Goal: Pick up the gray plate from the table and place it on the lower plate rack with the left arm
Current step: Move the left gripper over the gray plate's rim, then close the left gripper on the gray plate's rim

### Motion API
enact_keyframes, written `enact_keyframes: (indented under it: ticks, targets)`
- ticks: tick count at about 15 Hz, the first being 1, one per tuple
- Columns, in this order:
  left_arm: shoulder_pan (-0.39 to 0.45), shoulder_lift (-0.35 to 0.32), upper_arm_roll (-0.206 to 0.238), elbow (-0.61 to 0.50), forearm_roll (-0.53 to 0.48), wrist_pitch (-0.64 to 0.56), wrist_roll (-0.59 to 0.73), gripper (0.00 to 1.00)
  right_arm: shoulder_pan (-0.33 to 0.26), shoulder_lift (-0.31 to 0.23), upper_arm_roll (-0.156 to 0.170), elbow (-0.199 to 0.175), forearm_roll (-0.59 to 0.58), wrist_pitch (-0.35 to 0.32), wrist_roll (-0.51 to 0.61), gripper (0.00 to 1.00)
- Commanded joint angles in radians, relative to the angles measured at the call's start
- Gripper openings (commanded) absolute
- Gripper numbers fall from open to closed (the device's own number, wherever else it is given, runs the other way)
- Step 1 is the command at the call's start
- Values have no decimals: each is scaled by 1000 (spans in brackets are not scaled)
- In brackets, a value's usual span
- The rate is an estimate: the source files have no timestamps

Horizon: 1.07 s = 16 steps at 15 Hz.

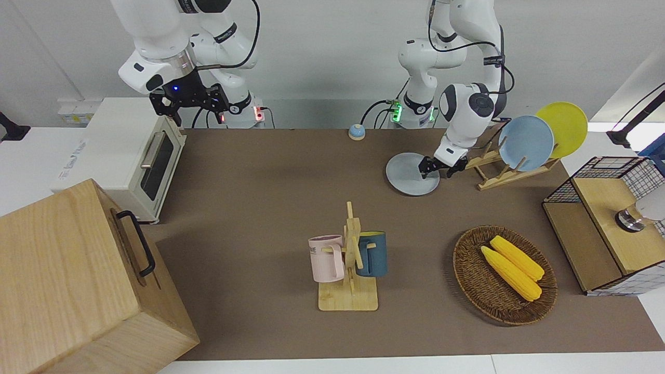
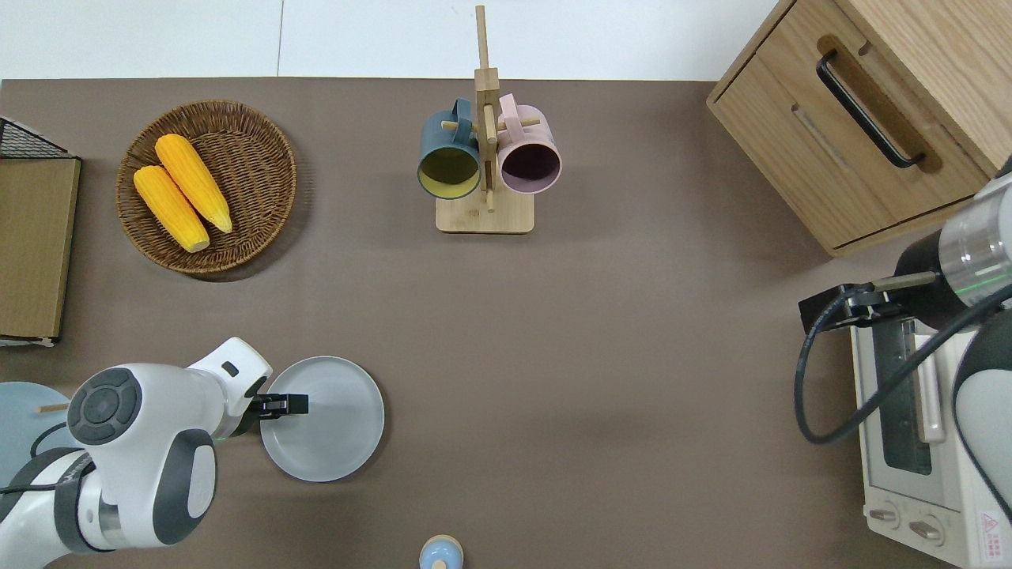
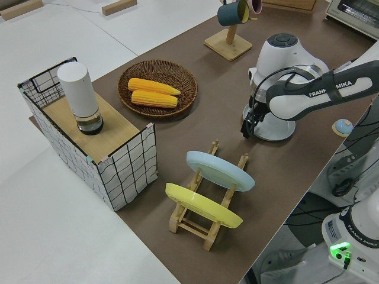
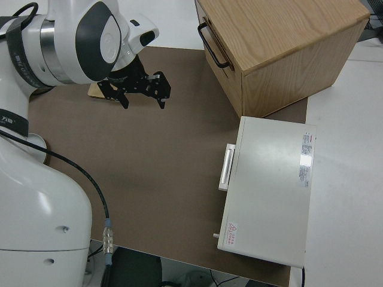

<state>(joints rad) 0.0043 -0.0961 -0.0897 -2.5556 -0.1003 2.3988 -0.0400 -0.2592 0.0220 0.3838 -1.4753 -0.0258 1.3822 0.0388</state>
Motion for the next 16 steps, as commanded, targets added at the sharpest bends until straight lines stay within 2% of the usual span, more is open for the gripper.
enact_keyframes:
  ticks: [1,3,5,13,16]
  targets:
    - [-7,-2,8,-14,-9,17,29,533,-23,-2,20,7,-6,-11,12,983]
    - [-3,-4,10,-14,-9,13,29,194,-23,-2,21,7,-6,-11,12,983]
    - [-3,-4,10,-14,-9,11,29,1,-23,-2,21,7,-6,-11,12,983]
    - [-3,-4,10,-3,-7,3,32,0,-23,-2,20,7,-6,-11,12,983]
    - [-1,-20,21,55,-1,-65,34,0,-23,-2,21,7,-6,-11,12,983]
